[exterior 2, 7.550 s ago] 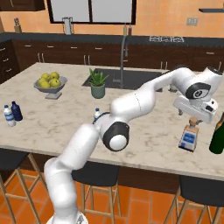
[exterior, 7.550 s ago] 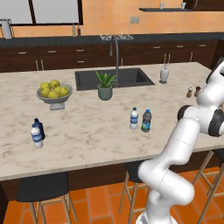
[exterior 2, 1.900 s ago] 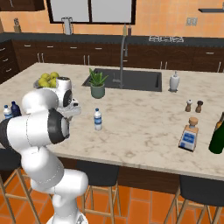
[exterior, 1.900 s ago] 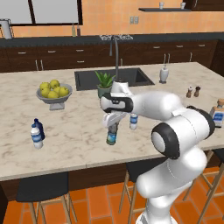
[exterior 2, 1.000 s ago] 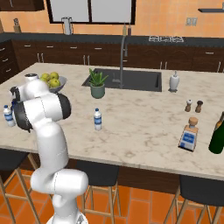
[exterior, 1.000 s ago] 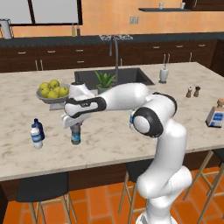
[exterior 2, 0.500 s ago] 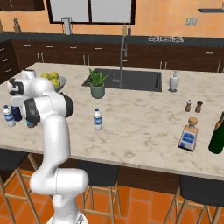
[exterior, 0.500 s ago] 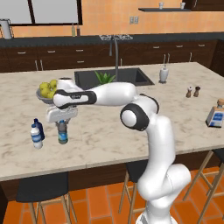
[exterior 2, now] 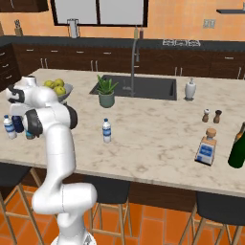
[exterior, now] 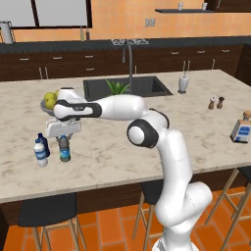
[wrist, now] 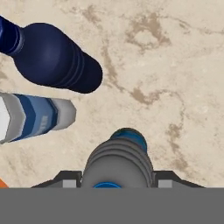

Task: Move the plastic bottles in the middle to the plastics group, and the glass bottles in the middle to the glass group.

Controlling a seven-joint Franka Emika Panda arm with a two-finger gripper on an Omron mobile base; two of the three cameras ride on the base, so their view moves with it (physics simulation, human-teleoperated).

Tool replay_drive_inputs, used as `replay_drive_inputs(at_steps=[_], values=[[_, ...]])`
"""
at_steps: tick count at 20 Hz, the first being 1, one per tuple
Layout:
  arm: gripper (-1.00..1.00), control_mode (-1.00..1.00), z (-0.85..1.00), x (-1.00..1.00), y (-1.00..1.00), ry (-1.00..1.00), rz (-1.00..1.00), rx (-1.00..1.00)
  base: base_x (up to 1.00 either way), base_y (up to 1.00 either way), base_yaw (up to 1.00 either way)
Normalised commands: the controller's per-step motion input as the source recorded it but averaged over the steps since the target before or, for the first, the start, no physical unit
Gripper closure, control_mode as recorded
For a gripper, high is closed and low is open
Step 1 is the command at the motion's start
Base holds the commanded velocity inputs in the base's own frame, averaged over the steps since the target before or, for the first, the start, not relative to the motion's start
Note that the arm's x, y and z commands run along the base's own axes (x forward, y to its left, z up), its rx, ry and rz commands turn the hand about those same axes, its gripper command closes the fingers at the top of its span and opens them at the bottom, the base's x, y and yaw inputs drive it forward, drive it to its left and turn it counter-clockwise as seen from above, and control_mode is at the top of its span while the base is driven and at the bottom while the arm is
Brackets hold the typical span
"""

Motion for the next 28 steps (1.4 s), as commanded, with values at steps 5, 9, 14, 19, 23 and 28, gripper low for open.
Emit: replay_drive_inputs(at_steps=[5, 9, 14, 19, 23, 28], values=[[-1.00, -1.00, -0.65, -0.02, -0.23, 0.00, -0.01, 0.00, 0.00, 0.00, 0.00], [-1.00, -1.00, -0.12, -0.11, -0.11, -0.01, -0.01, 0.06, 0.00, 0.00, 0.00], [-1.00, -1.00, 0.22, -0.12, -0.02, -0.20, -0.01, 0.01, 0.00, 0.00, 0.00], [-1.00, -1.00, 0.34, -0.13, -0.15, -0.25, 0.00, 0.00, 0.00, 0.00, 0.00], [-1.00, -1.00, 0.32, -0.28, -0.67, -0.19, -0.08, 0.00, 0.00, 0.00, 0.00], [-1.00, -1.00, 0.08, -0.47, -0.95, -0.09, -0.14, 0.00, 0.00, 0.00, 0.00]])
